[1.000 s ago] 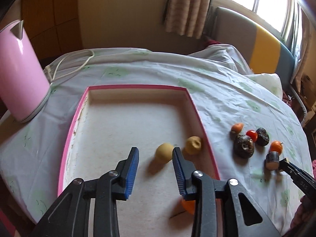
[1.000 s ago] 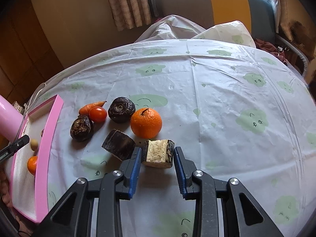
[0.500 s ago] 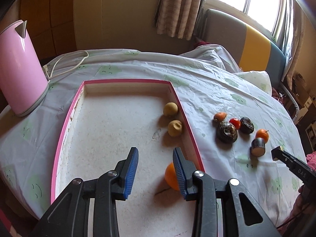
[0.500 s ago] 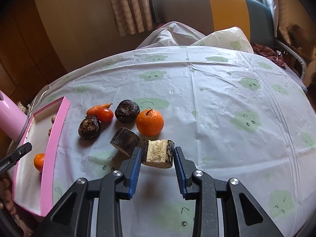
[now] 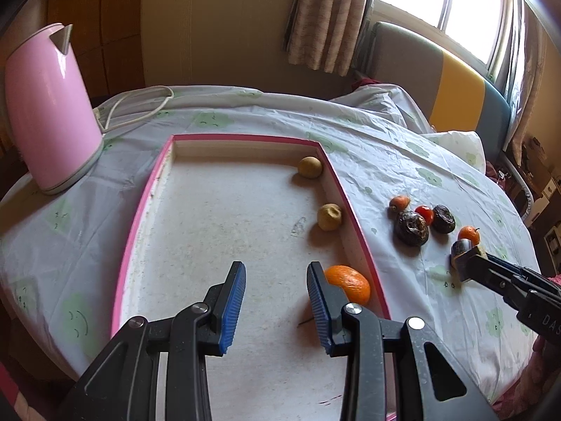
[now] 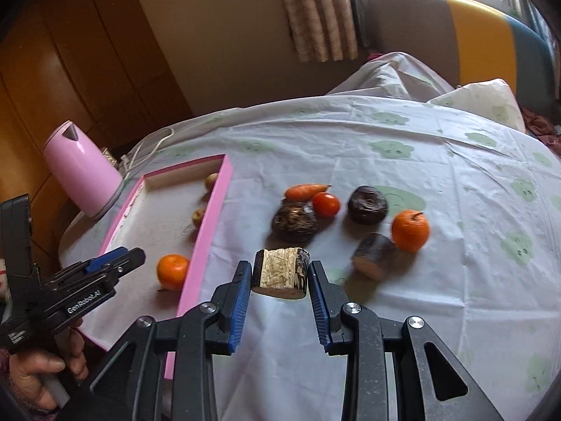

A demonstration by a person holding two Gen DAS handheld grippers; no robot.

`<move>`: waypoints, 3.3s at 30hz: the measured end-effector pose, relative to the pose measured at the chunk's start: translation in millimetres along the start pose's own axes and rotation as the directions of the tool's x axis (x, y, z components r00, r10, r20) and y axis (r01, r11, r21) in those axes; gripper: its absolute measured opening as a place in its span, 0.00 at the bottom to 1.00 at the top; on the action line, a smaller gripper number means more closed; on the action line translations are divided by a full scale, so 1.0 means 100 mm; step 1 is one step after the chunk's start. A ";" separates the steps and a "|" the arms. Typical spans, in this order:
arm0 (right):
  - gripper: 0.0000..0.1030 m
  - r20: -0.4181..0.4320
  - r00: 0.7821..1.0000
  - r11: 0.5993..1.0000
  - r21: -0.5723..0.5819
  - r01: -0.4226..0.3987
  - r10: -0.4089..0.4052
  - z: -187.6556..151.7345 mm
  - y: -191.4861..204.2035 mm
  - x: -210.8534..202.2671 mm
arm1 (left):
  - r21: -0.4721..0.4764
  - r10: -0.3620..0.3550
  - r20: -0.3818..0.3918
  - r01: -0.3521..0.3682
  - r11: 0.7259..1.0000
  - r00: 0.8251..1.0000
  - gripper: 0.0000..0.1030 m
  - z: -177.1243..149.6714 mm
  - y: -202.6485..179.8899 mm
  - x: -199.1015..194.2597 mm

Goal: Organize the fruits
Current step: 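Release the kiwi into the tray with the left tool while the right tool places the yam piece, then grasp the dark taro with the left tool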

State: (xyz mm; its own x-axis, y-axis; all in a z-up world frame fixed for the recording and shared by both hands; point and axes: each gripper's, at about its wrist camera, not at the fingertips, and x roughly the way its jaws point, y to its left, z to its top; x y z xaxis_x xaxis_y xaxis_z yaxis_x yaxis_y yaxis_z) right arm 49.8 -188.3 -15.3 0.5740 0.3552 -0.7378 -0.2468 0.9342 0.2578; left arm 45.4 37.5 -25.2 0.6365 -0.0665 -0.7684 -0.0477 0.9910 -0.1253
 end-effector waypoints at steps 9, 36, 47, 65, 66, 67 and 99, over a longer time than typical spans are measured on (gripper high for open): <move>0.32 -0.063 0.989 0.986 -0.089 -0.138 0.133 0.26 0.67 0.38 | -0.070 0.032 0.022 -0.030 0.997 0.999 0.36 -0.02 0.31 -0.10; 0.55 -0.024 0.990 0.984 0.113 0.141 -0.139 -0.25 -0.23 0.07 | 0.028 -0.048 0.010 0.047 0.998 0.999 0.35 -0.11 -0.06 -0.14; 0.55 -0.018 0.974 0.953 0.200 0.226 -0.227 -0.42 -0.70 -0.11 | 0.098 -0.158 -0.034 0.161 0.982 0.987 0.35 -0.12 -0.47 -0.13; 0.55 -0.016 0.969 0.935 0.258 0.244 -0.248 -0.43 -0.94 -0.15 | 0.196 -0.199 -0.171 0.231 0.953 0.965 0.41 0.21 -1.23 0.40; 0.55 -0.018 0.968 0.933 0.262 0.247 -0.252 -0.44 -0.96 -0.15 | 0.199 -0.194 -0.173 0.227 0.953 0.966 0.41 0.23 -1.26 0.43; 0.55 -0.019 0.967 0.931 0.265 0.249 -0.253 -0.44 -0.98 -0.15 | 0.203 -0.199 -0.174 0.233 0.951 0.964 0.41 0.24 -1.30 0.46; 0.55 -0.031 0.970 0.937 0.251 0.242 -0.242 -0.33 -1.16 -0.06 | 0.124 -0.209 -0.209 0.238 0.963 0.955 0.45 0.27 -1.43 0.98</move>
State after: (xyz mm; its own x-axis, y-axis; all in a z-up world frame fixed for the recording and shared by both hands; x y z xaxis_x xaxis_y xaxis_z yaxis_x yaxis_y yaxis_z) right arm 49.5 -300.1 -61.0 0.5918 0.1174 -0.7975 0.1037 0.9700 0.2197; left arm 135.3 -107.5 -66.1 0.4568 -0.2954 -0.8391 0.2009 0.9531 -0.2262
